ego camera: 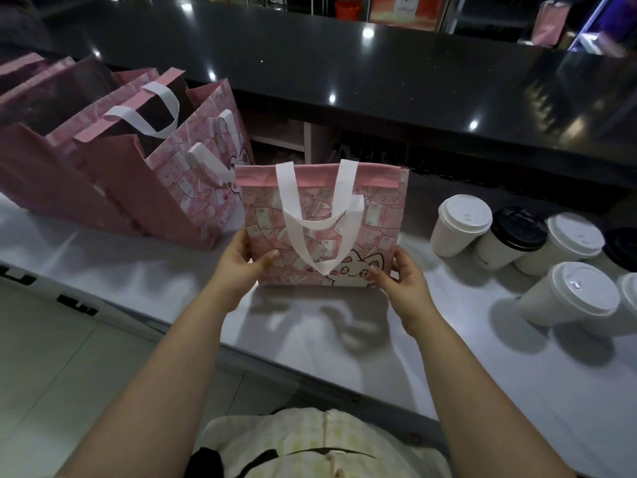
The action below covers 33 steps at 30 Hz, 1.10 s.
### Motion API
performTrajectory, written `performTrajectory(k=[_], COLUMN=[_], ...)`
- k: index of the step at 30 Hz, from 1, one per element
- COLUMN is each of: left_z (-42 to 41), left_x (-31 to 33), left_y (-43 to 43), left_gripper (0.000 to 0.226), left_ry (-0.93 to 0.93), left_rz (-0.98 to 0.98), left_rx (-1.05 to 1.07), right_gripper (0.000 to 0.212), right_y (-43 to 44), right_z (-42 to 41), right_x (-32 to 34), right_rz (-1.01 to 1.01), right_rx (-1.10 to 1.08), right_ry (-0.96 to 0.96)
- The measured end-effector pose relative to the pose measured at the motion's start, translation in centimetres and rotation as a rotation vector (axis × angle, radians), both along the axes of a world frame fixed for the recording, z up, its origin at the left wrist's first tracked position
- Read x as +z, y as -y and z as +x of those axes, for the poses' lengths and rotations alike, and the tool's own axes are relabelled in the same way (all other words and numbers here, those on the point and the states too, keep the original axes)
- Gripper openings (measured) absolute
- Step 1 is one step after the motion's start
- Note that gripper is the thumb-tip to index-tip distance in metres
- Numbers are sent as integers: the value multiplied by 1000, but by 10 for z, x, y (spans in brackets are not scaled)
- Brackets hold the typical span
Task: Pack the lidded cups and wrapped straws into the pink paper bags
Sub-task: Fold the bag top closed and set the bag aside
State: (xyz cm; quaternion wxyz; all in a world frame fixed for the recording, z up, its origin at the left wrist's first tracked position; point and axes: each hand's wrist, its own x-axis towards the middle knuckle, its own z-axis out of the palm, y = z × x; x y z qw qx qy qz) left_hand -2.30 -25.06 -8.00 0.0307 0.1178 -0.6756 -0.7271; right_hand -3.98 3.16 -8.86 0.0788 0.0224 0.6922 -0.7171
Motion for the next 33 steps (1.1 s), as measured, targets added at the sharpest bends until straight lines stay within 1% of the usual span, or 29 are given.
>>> performTrajectory(k=[2,4,8,13,15,18,21,23,26,28,31,33], left_z=[-1,0,4,15,19,28,38,44,51,55,61,66], left_x=[-1,-4,-9,-23,-24,-15,-1,9,21,29,46,60], left_y=[-1,1,9,8,6,3,0,-2,-3,-2,2,6], left_gripper=[54,55,50,38,32,21,16,14,11,9,13,11], left_ry=[-5,-6,-4,88,112,76,41,56,87,86,45,0], left_rz=[1,-1,-60,-150,-149,-171,-139,-108,-27,37,70,71], left_rx=[-3,-6,1,160,232,357,463,507,529,527,507,509], right_gripper=[53,50,30,17,18,23,23,22,20,22,23,23], right_y=[2,2,0,2,6,14,23,28,32,34,36,40], right_z=[0,-1,-2,1,2,4,5,1,-7,-10,-9,-4], right_x=[-2,-5,-10,-18,-17,-13,-7,2,18,30,50,65], right_rz=[12,15,13,12,20,-3,-56,-107,-192,-219,-240,-270], right_rx=[16,15,-103,-224,-245,-254,-260,-271,-271,-263,-243,-220], right_ry=[-3,-3,16,33,15,-24,-35,-31,-33,-61,-120,-158])
